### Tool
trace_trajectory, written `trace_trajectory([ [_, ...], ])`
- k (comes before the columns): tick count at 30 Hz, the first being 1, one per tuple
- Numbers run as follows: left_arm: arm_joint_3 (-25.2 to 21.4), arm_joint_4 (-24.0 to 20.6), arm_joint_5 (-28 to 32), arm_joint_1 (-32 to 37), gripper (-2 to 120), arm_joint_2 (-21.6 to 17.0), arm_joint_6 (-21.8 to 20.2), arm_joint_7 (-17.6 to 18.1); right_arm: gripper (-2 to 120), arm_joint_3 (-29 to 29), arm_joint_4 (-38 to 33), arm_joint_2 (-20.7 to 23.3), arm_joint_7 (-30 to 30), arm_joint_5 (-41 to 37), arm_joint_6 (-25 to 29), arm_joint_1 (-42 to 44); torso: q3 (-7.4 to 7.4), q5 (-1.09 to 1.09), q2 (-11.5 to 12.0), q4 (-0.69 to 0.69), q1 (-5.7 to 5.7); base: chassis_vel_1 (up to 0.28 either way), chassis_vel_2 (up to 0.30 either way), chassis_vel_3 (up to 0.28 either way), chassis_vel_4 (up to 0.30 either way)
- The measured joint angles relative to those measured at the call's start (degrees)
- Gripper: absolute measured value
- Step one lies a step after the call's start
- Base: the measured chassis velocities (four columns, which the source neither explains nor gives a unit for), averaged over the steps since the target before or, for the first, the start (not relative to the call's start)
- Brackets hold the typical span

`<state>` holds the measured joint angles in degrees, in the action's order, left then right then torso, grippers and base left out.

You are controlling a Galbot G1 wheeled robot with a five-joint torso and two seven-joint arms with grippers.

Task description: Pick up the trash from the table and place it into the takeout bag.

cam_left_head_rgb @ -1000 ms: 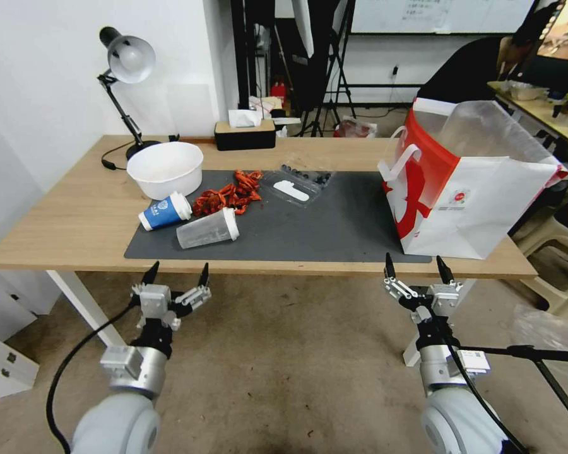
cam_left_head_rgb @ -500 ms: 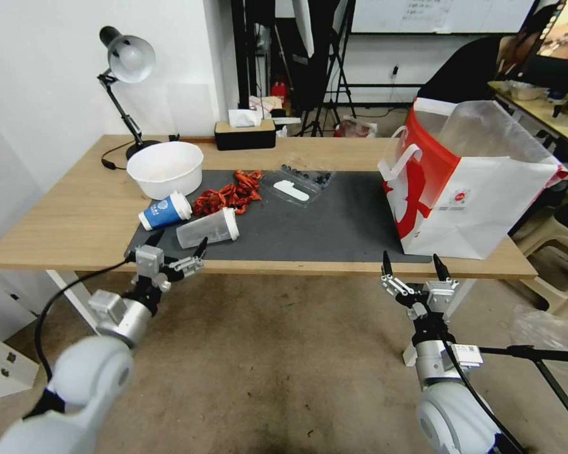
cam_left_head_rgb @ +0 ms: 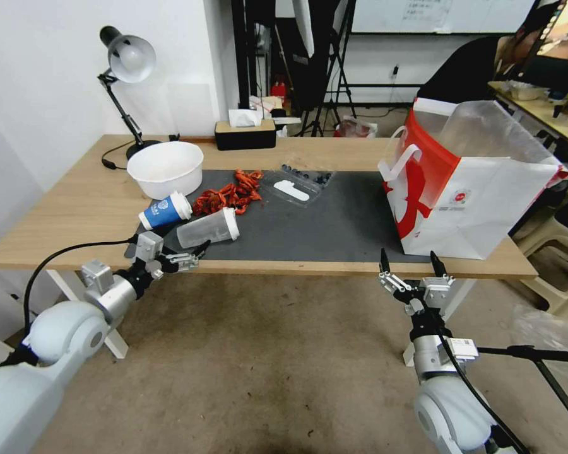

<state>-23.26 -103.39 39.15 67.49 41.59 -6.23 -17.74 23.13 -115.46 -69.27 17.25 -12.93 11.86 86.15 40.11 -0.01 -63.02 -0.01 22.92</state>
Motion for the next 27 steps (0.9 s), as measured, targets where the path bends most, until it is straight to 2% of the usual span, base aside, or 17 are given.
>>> trace_trajectory([
  [5,3.15,4.64,-0.87,-5.47,100,-2.05,0.92,-3.04,100,0.05,0.13,-0.48,-0.01,0.22,0.00,0.01,0.00,0.01,0.00,0.00,0.00,0.000,0.000,0.000,0.000],
  [11,4.94,7.41,-1.62,-8.04,100,-3.88,1.49,-6.82,100,0.13,0.20,-0.50,-0.01,0.30,0.00,0.02,0.00,0.00,0.00,0.02,0.00,0.000,0.000,0.000,0.000],
  [15,7.22,10.78,-1.93,-11.39,100,-4.89,2.60,-12.45,100,0.15,0.43,-0.48,-0.02,0.39,0.00,-0.21,0.00,0.00,0.00,0.01,-0.01,0.000,0.000,0.000,0.000],
  [22,9.84,13.34,-2.24,-14.39,99,-5.04,3.60,-15.99,100,0.15,0.76,-0.54,-0.01,0.52,0.04,-0.34,0.00,0.01,0.00,0.01,-0.01,0.000,0.000,0.000,0.000],
  [27,11.83,14.61,-2.62,-16.32,97,-5.04,4.26,-16.95,100,0.21,0.87,-0.52,0.01,0.54,0.06,-0.45,0.00,0.01,0.00,0.01,-0.01,0.000,0.000,0.000,0.000],
])
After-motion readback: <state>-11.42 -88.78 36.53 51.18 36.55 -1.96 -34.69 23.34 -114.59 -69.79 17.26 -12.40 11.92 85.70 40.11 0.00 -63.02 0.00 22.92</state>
